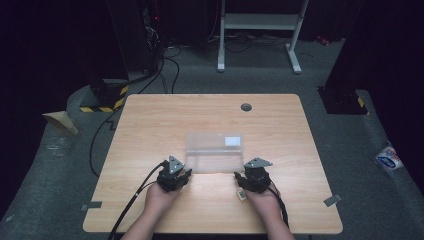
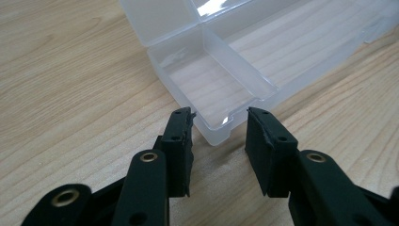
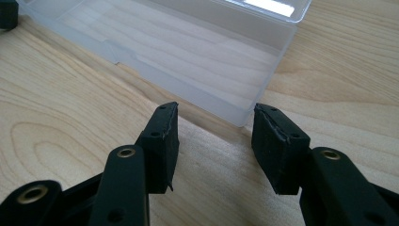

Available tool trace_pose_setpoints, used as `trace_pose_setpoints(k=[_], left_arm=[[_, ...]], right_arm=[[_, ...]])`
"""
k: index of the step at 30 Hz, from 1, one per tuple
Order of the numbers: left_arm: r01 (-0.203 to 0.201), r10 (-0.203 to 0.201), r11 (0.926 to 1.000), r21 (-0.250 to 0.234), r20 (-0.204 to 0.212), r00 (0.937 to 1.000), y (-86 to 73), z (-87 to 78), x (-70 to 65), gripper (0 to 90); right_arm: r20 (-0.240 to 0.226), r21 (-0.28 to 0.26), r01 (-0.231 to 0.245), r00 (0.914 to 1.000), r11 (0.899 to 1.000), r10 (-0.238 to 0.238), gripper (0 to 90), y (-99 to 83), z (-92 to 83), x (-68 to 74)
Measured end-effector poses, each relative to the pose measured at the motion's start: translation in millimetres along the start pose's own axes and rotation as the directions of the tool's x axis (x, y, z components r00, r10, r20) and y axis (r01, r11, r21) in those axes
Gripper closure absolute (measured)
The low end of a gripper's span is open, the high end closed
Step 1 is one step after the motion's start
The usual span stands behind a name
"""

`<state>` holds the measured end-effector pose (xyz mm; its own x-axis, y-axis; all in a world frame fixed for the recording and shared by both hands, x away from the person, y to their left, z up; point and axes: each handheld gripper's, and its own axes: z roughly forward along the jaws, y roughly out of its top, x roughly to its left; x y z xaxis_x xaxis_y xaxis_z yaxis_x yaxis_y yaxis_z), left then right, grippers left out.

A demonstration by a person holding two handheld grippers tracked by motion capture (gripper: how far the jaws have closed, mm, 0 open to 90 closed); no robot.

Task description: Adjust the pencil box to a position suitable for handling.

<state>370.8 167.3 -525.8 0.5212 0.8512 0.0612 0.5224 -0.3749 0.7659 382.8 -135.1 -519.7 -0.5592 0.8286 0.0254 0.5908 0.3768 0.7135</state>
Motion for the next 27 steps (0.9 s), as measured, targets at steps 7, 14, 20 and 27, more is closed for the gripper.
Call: trace_pose_setpoints(k=[7, 14, 20, 27], left_arm=[[0.008, -0.008, 1.0000, -0.004, 0.002, 1.0000, -0.4, 0.2, 0.2, 61.0], [0.017, -0.017, 0.9999, -0.003, -0.001, 0.9999, 0.2, 1.1, 1.4, 61.1], [0.015, -0.015, 0.9999, -0.005, -0.005, 0.9999, 0.2, 1.2, 1.0, 61.1], [-0.001, 0.001, 1.0000, -0.002, -0.009, 1.0000, -1.5, -1.4, 0.6, 57.5]], right_arm=[[0.000, -0.006, -0.007, 1.0000, 1.000, 0.007, 49.0, 1.4, 2.1, -0.7], [0.001, -0.002, -0.009, 1.0000, 1.000, 0.009, 47.9, 2.8, 3.3, 0.9], [0.006, 0.001, -0.012, 0.9999, 1.000, 0.012, 47.1, 3.6, 3.4, 1.7], [0.010, -0.016, -0.009, 0.9999, 1.000, 0.009, 47.4, 4.4, 0.0, -1.4]])
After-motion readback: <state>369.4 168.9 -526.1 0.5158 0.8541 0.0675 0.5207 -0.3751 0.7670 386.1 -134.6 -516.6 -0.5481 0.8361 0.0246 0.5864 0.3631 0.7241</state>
